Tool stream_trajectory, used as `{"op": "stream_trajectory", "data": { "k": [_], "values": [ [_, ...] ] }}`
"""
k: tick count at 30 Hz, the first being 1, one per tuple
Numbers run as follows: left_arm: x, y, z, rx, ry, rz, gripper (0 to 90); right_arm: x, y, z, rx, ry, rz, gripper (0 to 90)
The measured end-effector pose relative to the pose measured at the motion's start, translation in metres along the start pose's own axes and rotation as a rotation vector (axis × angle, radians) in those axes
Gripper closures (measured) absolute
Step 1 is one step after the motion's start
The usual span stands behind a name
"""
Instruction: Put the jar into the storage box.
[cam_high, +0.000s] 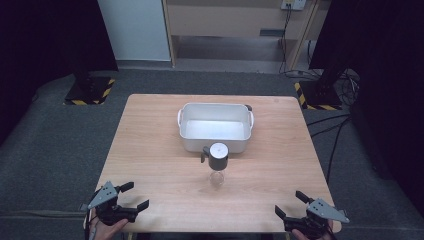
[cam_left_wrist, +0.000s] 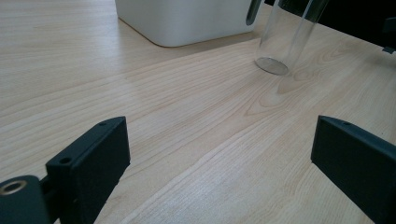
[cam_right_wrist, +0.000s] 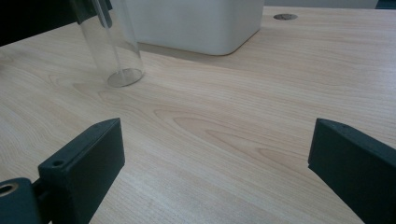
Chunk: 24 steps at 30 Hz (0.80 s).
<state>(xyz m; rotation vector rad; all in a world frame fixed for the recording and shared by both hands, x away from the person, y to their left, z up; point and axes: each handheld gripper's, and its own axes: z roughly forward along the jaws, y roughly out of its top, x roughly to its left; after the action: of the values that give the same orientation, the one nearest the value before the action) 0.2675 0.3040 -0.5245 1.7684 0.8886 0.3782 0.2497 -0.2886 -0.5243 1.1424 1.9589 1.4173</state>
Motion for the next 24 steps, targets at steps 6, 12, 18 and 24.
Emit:
{"op": "stream_trajectory", "data": {
  "k": [6,12,18,24],
  "values": [
    [0.0006,-0.0003,0.0026,0.01,-0.003,-0.004,3.2,-0.002,-0.0002,0.0003,-0.003,-0.003,0.011,3.5],
    [0.0003,-0.0004,0.0028,0.014,-0.005,0.004,3.4,-0.0016,-0.0005,0.0001,-0.003,0.003,0.009,3.6],
    [-0.0016,-0.001,0.0026,0.019,-0.013,0.025,3.7,-0.0008,0.0002,0.0013,-0.003,0.004,0.004,3.9],
    [-0.0019,-0.0007,0.0026,0.017,-0.019,0.023,3.6,0.0004,0.0001,0.0002,0.003,-0.003,0.001,3.8]
  ]
}}
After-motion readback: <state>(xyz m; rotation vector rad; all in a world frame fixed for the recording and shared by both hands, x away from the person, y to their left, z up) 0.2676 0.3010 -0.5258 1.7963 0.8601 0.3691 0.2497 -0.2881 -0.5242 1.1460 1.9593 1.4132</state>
